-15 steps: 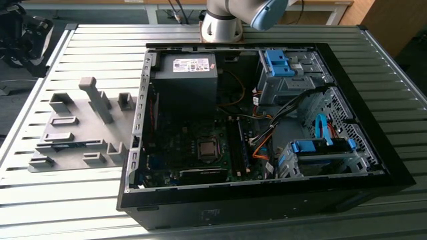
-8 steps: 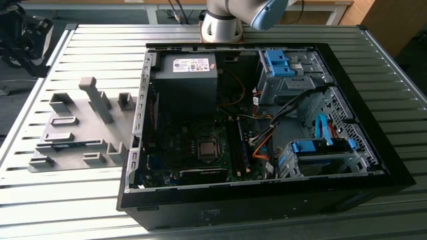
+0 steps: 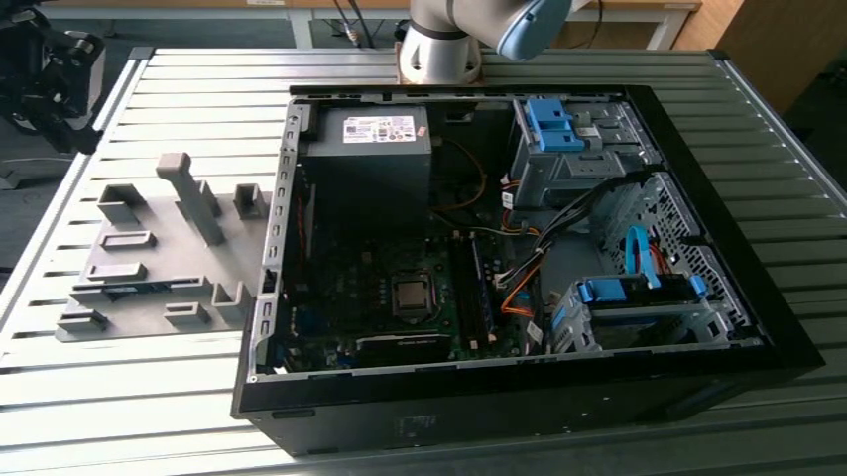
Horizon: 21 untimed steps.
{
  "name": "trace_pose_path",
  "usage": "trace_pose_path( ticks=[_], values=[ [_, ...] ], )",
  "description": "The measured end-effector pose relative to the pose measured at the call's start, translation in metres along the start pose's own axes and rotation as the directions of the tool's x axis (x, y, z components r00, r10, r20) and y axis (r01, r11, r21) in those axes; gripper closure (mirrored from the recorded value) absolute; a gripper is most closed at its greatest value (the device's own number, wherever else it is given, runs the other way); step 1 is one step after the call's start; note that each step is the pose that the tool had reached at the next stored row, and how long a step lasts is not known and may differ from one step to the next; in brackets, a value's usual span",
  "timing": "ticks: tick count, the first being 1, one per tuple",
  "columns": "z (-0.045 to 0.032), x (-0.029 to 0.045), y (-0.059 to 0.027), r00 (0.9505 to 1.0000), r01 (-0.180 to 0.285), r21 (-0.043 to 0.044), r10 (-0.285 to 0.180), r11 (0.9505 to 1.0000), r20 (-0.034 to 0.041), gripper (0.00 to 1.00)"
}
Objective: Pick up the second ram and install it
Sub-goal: 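Pick up the second ram and move it above second insertion slot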
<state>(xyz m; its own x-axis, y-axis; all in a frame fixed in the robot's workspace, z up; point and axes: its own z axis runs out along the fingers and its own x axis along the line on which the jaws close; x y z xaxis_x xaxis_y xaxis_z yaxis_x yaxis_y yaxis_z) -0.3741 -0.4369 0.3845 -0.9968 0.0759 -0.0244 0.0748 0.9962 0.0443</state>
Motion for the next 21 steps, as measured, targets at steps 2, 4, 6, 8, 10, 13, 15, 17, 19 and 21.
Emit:
trace_pose_path(
  ticks=[2,4,6,8,10,13,15,17,19,21],
  values=[
    [0.0,0.0001,0.0,1.0,0.0,0.0,0.0,1.0,0.0,0.75],
    [0.0,0.0002,0.0,1.0,0.0,0.0,0.0,1.0,0.0,0.75],
    [0.0,0.0003,0.0,1.0,0.0,0.0,0.0,1.0,0.0,0.73],
    [0.0,0.0004,0.0,1.0,0.0,0.0,0.0,1.0,0.0,0.73],
    [0.0,0.0008,-0.0001,1.0,0.0,0.0,0.0,1.0,0.0,0.67],
    [0.0,0.0009,-0.0001,1.0,0.0,0.0,0.0,1.0,0.0,0.67],
    [0.0,0.001,-0.0001,1.0,0.0,0.0,0.0,1.0,0.0,0.67],
    [0.0,0.0012,-0.0001,1.0,0.0,-0.0001,0.0,1.0,0.0,0.67],
    [-0.0001,0.0013,-0.0001,0.9998,0.02,-0.0004,-0.02,0.9998,-0.001,0.67],
    [0.0,0.0016,-0.0002,0.9987,0.051,-0.0014,-0.051,0.9987,-0.0021,0.67]
  ],
)
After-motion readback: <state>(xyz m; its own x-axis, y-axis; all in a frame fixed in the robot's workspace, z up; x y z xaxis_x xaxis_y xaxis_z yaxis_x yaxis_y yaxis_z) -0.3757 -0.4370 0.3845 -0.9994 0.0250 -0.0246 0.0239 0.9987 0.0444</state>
